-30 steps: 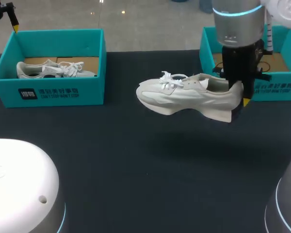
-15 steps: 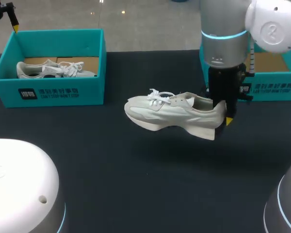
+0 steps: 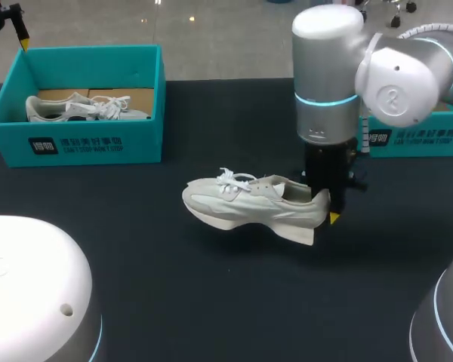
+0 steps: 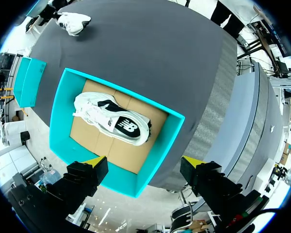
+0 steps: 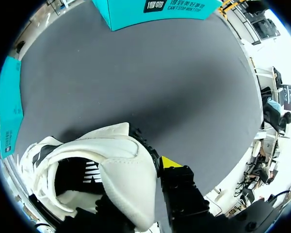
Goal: Take the shoe out of the shoebox, open the shoe tongue, remove and reinsert the insole, then place the shoe into the shoebox
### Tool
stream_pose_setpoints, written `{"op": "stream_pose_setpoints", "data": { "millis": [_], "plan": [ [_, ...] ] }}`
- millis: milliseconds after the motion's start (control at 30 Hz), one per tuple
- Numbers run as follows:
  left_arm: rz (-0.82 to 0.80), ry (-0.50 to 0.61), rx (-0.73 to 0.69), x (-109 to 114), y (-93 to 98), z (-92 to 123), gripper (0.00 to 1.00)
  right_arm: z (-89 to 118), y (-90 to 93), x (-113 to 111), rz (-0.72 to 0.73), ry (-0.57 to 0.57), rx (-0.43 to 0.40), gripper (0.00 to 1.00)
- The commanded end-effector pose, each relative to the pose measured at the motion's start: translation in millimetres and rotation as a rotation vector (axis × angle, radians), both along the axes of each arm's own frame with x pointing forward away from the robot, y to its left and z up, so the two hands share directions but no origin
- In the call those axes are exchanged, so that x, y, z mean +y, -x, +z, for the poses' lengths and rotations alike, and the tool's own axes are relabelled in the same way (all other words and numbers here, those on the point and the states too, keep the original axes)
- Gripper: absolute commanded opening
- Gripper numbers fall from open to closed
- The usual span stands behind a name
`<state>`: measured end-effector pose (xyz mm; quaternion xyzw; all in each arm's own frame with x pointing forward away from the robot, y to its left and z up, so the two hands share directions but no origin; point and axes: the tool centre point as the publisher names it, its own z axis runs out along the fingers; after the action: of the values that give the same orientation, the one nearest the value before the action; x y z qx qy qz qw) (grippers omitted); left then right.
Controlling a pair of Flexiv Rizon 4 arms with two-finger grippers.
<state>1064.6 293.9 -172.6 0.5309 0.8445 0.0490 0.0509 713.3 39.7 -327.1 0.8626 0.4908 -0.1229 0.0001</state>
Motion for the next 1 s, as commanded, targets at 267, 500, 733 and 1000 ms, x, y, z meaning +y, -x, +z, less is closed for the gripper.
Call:
{"op": "stream_pose_setpoints", "data": {
  "millis": [267, 500, 733, 1000],
  "plan": [
    [0.001, -0.002, -0.001, -0.3, 0.6, 0.1, 1.00, -48.0, -22.0, 21.5, -0.116, 0.044, -0.027, 0.00],
    [0.001, -0.002, -0.001, -0.3, 0.6, 0.1, 1.00, -62.0, -24.5, 23.9, -0.120, 0.047, -0.027, 0.00],
    [0.001, -0.002, -0.001, -0.3, 0.6, 0.1, 1.00, -60.6, -23.0, 19.6, -0.157, 0.031, -0.044, 0.72],
    [0.001, -0.002, -0.001, -0.3, 0.6, 0.1, 1.00, -22.1, -13.0, 23.6, -0.125, -0.023, -0.088, 1.00]
  ]
}}
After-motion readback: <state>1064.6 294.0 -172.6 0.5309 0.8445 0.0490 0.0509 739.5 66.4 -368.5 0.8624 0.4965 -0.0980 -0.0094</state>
